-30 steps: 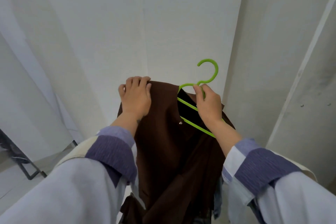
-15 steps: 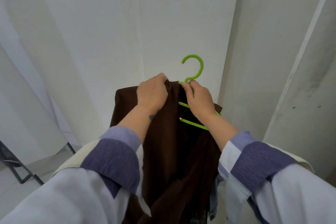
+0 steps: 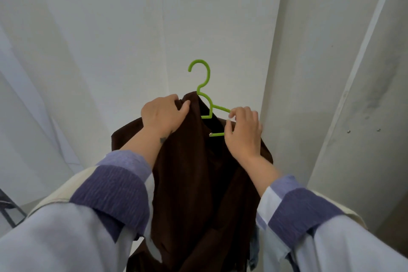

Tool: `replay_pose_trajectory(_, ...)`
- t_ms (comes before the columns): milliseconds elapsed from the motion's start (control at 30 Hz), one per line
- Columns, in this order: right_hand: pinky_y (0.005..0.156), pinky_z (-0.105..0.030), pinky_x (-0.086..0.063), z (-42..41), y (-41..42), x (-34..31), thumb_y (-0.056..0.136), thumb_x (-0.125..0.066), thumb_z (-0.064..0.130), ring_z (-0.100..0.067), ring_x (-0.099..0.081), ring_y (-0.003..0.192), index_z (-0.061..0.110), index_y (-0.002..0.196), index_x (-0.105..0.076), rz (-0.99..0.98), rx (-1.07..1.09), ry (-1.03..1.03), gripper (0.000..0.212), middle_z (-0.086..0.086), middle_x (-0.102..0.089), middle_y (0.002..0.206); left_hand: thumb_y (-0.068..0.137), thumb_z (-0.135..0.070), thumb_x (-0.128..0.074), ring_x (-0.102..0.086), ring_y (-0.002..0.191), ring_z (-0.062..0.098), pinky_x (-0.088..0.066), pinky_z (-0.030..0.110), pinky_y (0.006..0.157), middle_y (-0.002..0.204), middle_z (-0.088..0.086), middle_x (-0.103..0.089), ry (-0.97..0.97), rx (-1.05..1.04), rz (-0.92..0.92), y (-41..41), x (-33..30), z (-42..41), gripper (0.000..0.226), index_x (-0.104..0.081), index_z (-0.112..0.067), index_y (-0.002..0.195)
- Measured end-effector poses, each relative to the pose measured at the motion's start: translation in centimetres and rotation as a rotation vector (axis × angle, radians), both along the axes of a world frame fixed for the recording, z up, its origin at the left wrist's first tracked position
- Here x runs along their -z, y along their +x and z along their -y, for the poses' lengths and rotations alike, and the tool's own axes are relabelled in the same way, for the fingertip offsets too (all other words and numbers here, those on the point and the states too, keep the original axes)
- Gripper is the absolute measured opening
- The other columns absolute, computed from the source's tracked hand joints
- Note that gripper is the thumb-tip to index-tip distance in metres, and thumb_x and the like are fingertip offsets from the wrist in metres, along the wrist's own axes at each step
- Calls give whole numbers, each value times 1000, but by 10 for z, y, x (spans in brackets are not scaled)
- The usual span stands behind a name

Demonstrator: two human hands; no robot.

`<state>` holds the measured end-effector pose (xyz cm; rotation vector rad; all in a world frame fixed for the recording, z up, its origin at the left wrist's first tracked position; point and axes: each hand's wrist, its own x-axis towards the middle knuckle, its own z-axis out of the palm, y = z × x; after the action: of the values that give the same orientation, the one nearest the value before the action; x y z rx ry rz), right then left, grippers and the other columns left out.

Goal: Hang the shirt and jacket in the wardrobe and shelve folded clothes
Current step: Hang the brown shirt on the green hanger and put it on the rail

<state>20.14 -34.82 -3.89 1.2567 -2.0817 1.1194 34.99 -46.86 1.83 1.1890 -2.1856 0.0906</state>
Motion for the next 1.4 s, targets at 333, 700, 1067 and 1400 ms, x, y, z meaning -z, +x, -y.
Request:
replay_pose_trajectory(333,79,-35,-50,20,2,66,89,-59,38,-24,-57,105,16,121,-51,658,58,204,40,-4,-56,116,91,-58,-36,-57,74,29,-38,31,63,73,2,-56,-80,-51,-54,11,9,3,42,-53,-21,82)
replay_pose_trajectory(700,85,-44,-54,36,-20,23,95,-49,5,-32,-63,105,7,108,-61,1694,-144,-402,18,-15,-64,114,91,-53,-39,-50,63,25,-39,31,61,66,-1,-56,-120,-18,-115,34,24,16,40,-55,-19,80)
replay_pose_trajectory(1067,66,-36,-48,-13,-52,-38,98,-42,25,-26,-59,69,13,82,-55,1694,-318,-449,24,-10,-58,77,93,-45,-41,-49,58,30,-40,32,54,59,3,-52,-166,-8,-181,35,25,16,35,-47,-17,74)
replay_pose_trajectory(1400,73,-33,-53,-49,-62,-71,85,-56,-3,-22,-61,82,20,78,-58,1299,-100,-389,24,-8,-62,90,93,-43,-46,-53,55,34,-30,29,49,58,5,-52,-294,74,-144,10,2,-4,34,-51,-15,74)
